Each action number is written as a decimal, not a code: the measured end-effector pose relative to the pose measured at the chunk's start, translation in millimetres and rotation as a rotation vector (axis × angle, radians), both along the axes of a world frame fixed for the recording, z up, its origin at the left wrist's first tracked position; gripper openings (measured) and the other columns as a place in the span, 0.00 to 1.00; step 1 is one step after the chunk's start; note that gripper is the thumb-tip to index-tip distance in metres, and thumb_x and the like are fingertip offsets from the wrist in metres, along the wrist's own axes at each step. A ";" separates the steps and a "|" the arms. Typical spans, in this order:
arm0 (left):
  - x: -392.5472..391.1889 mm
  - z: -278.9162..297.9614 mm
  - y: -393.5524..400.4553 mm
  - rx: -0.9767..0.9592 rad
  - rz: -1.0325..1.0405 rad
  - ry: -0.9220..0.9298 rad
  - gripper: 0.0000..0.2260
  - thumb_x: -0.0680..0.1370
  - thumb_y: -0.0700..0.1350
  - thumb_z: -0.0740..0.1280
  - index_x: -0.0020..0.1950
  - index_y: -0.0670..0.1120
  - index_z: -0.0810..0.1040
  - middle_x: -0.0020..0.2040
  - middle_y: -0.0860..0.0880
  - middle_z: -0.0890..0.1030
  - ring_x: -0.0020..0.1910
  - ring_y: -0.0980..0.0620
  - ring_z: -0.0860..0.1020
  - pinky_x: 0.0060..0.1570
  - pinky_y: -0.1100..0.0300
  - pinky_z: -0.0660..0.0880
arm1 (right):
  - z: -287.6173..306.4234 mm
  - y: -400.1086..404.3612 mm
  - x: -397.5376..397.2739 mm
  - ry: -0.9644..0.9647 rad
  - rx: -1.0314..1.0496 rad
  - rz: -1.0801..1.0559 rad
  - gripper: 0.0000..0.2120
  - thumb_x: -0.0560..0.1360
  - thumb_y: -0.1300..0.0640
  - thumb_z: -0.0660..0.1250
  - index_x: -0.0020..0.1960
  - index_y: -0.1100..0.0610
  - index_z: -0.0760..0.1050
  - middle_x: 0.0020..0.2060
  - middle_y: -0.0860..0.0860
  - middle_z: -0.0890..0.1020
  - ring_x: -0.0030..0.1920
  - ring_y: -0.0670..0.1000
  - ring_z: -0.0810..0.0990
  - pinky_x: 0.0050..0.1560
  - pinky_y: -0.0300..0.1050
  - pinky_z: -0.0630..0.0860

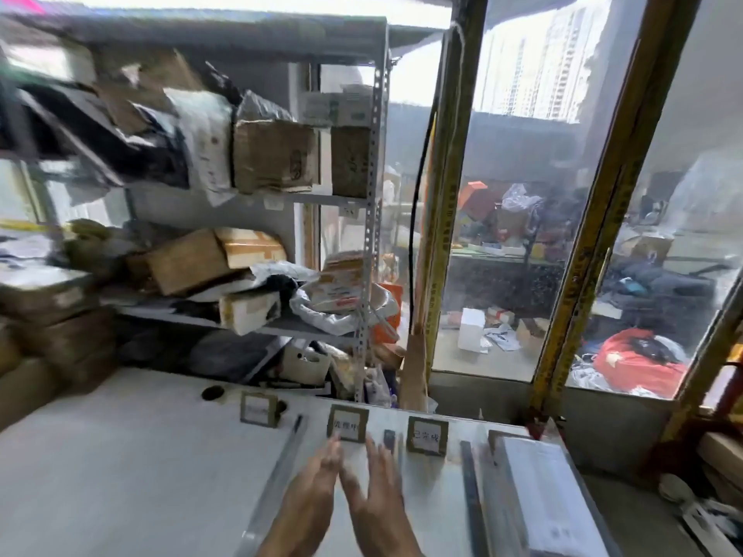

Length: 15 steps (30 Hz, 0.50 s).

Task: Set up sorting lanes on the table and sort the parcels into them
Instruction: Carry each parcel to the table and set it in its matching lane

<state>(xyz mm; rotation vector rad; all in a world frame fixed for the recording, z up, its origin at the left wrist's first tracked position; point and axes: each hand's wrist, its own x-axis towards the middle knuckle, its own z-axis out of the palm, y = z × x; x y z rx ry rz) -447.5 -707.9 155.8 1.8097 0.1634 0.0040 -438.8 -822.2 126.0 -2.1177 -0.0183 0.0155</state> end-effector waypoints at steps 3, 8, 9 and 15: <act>-35.3 8.8 97.0 0.086 0.157 -0.084 0.20 0.85 0.55 0.52 0.76 0.53 0.68 0.76 0.52 0.69 0.73 0.55 0.67 0.71 0.59 0.60 | 7.2 89.3 -17.8 0.037 -0.095 0.178 0.35 0.82 0.33 0.54 0.83 0.42 0.45 0.83 0.46 0.43 0.82 0.48 0.40 0.81 0.51 0.43; -86.5 25.1 229.6 0.249 0.381 -0.067 0.26 0.83 0.62 0.48 0.79 0.55 0.62 0.80 0.55 0.60 0.79 0.55 0.57 0.77 0.54 0.53 | 31.0 212.8 -37.4 0.003 -0.213 0.395 0.37 0.79 0.29 0.50 0.83 0.40 0.43 0.83 0.48 0.40 0.82 0.51 0.37 0.81 0.52 0.42; -97.0 26.7 253.8 0.281 0.441 -0.059 0.29 0.82 0.66 0.48 0.79 0.55 0.61 0.81 0.54 0.59 0.80 0.54 0.56 0.78 0.52 0.52 | 32.8 236.2 -40.2 0.000 -0.238 0.433 0.36 0.80 0.30 0.51 0.83 0.40 0.42 0.83 0.48 0.40 0.82 0.51 0.37 0.81 0.52 0.42; -143.8 16.8 370.7 0.512 0.763 0.047 0.42 0.65 0.76 0.35 0.78 0.66 0.54 0.82 0.57 0.48 0.81 0.55 0.44 0.76 0.46 0.41 | 32.7 356.9 -39.9 -0.022 -0.363 0.610 0.35 0.81 0.30 0.50 0.82 0.38 0.39 0.83 0.48 0.37 0.82 0.53 0.36 0.81 0.53 0.39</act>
